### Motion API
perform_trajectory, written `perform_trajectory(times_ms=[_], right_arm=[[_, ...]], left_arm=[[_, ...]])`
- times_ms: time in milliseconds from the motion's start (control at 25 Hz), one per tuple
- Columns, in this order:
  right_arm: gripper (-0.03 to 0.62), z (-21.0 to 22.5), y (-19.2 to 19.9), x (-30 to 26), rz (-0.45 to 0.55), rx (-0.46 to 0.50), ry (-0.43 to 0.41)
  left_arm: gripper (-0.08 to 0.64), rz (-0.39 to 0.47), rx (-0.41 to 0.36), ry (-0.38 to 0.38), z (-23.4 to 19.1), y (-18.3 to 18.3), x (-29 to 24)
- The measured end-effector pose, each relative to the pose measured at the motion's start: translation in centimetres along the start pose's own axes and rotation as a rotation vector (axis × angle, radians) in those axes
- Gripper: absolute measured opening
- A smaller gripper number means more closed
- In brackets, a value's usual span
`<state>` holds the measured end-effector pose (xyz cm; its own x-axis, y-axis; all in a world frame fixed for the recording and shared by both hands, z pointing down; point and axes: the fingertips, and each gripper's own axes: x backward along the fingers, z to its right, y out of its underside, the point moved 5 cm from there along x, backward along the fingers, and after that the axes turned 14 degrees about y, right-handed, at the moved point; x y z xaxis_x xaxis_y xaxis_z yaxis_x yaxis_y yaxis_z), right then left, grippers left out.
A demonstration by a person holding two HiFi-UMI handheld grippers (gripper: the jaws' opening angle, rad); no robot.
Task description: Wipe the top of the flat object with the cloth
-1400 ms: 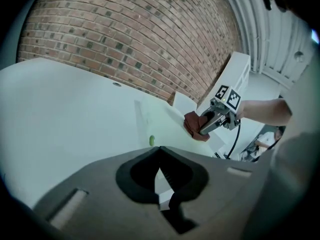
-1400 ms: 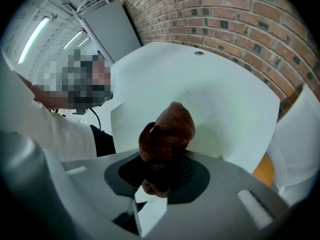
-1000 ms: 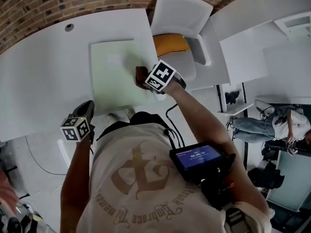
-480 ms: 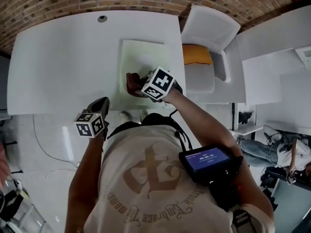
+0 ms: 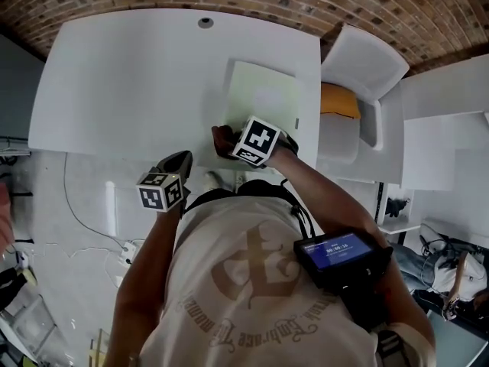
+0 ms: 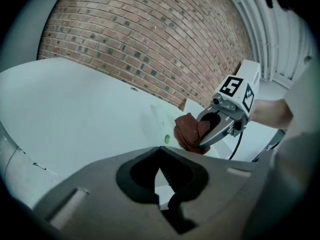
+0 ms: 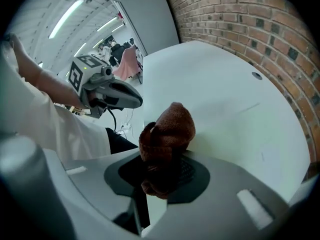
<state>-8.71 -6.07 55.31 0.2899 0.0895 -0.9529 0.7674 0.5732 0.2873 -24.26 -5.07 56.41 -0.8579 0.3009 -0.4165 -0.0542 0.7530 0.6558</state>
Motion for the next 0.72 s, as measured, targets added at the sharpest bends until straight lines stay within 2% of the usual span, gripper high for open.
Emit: perform_trajectory(times_ms=[200,560,720], right_arm=[[0.104,1.0,3.3,0.8,-0.020,-0.061,0.038],[0.104,3.4,12.8,3.4,0.004,-0.333,0.110],[0.104,3.7,16.2,4.5,0.016,-0.425,0.142]], left_arm=[[0.002,-0.024,-0.020,0.037,0.2,-0.2,-1.1],[0.002,-0.089,-0.062,0.086,1.1,-0.1,-3.1],[0.002,-0.106,-0.074,0.098,1.7,0.1,-3.7]])
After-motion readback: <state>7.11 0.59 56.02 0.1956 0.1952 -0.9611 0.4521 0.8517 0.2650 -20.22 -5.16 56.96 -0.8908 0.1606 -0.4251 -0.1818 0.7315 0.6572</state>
